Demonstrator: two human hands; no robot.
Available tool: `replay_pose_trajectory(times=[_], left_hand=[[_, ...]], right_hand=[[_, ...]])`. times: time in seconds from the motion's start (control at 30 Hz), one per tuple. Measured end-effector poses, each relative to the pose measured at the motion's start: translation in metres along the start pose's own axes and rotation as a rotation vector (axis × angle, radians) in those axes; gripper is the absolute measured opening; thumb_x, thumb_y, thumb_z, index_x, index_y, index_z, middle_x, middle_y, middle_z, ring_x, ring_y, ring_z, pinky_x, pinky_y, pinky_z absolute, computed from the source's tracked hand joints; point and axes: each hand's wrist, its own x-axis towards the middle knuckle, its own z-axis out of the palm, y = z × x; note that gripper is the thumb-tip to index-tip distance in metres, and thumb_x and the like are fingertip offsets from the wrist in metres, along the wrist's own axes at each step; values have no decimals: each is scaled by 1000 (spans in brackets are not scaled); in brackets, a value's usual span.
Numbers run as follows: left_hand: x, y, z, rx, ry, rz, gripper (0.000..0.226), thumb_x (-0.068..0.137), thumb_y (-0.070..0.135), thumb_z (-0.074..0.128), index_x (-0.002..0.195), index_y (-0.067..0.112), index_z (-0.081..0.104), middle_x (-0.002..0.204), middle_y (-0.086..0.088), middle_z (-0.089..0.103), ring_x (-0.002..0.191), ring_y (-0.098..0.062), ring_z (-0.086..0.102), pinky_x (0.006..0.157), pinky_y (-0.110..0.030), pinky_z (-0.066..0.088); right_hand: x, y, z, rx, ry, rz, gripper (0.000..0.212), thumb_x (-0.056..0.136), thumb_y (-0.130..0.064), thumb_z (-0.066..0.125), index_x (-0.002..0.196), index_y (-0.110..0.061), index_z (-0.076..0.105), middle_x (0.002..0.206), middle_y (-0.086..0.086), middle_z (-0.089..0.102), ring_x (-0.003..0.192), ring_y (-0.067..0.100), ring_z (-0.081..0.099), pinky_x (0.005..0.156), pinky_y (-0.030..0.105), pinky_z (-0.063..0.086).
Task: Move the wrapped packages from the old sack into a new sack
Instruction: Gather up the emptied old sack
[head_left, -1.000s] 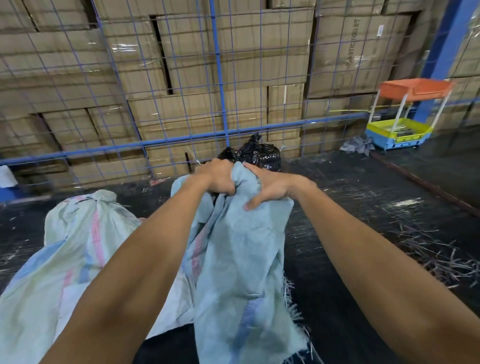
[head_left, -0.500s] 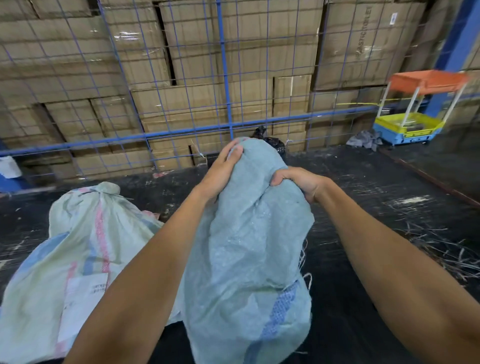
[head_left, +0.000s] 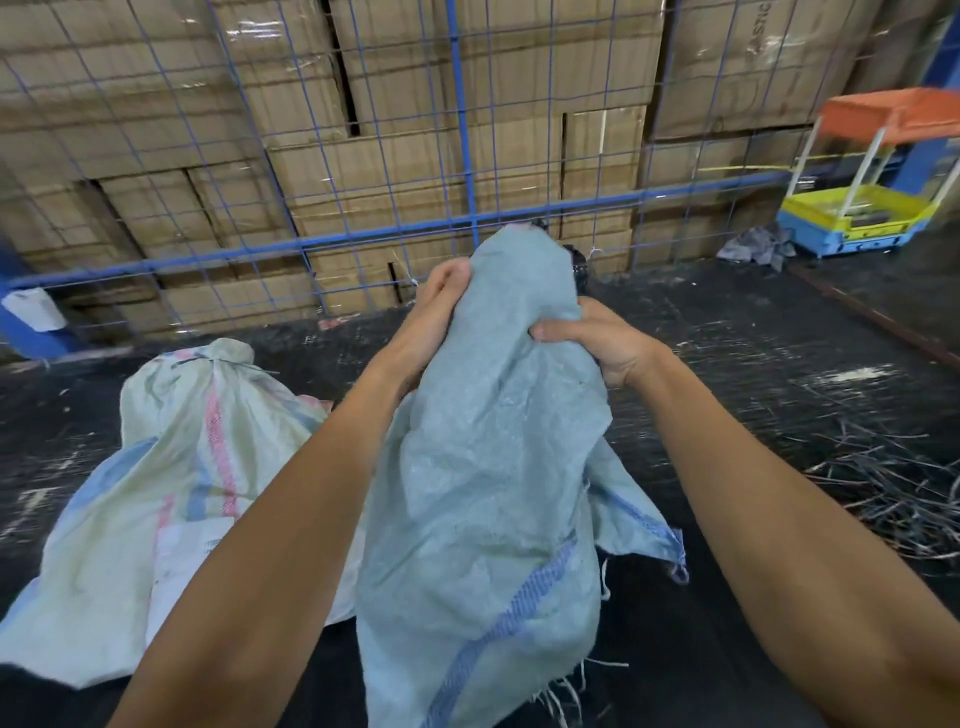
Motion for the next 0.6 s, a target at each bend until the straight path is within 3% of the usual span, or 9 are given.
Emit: replay_pose_trajectory(times=[0.1,0.17,0.23,0.3,0.37,0.43,0.5,0.57,0.6], left_hand=[[-21,-13,-11,-260,-277,-263,64,88,71,49,136,30,60,139,-2,60,128,-23,58,109,-44,43],[-33,-21,-14,-378,-318,-322,66,85,68,54,132,23,65,135,-8,63,124,-26,60,107,-44,44],[-33,-16,-5,-494,-299,-297,67,84,57,67,138,20,59,134,-10,64,123,-29,61,107,-47,45],[-19,-5,9,-361,-155,-150,78,76,30,83,145,24,48,136,-8,62,123,-28,61,105,-49,48],[-3,-2,21,-183,9,-25,93,58,11,88,141,20,47,132,-6,64,119,-24,63,101,-45,52],[9,-6,18,-77,210,5,83,58,2,82,134,19,53,124,-3,66,115,-24,65,95,-41,55],[13,-14,4,75,406,4,70,66,5,77,128,28,56,117,0,68,112,-27,64,92,-42,55],[13,-17,-10,333,473,61,65,71,13,67,128,41,52,116,2,68,111,-27,61,91,-45,54],[13,-16,-14,467,473,116,65,73,14,61,130,45,48,115,3,68,108,-26,60,87,-47,53]], right_hand=[[9,-8,-5,65,229,-171,68,64,-8,87,126,-6,59,116,12,71,104,27,70,83,42,57],[11,-11,-1,-23,393,-266,89,57,-13,94,133,-17,49,125,6,66,111,23,67,90,47,56],[14,-7,13,-170,499,-357,87,56,-19,95,127,-27,44,122,-8,64,112,13,64,94,42,55],[14,6,32,-294,536,-450,83,61,-23,93,125,-34,41,119,-17,62,109,5,63,94,31,54],[16,16,43,-304,473,-470,75,71,-10,87,124,-35,41,119,-16,60,104,-3,62,94,22,51],[17,15,37,-349,285,-317,73,77,3,77,126,-37,40,121,-21,56,106,-9,58,98,24,48],[17,4,25,-318,155,-95,57,78,1,66,118,-37,50,120,-14,59,115,6,56,103,34,44],[17,-14,20,-205,361,-31,23,82,-20,63,101,-32,60,117,-8,60,119,18,53,102,41,41],[18,-22,19,-191,532,-68,19,81,-35,63,99,-32,61,116,-8,60,117,19,54,102,44,43]])
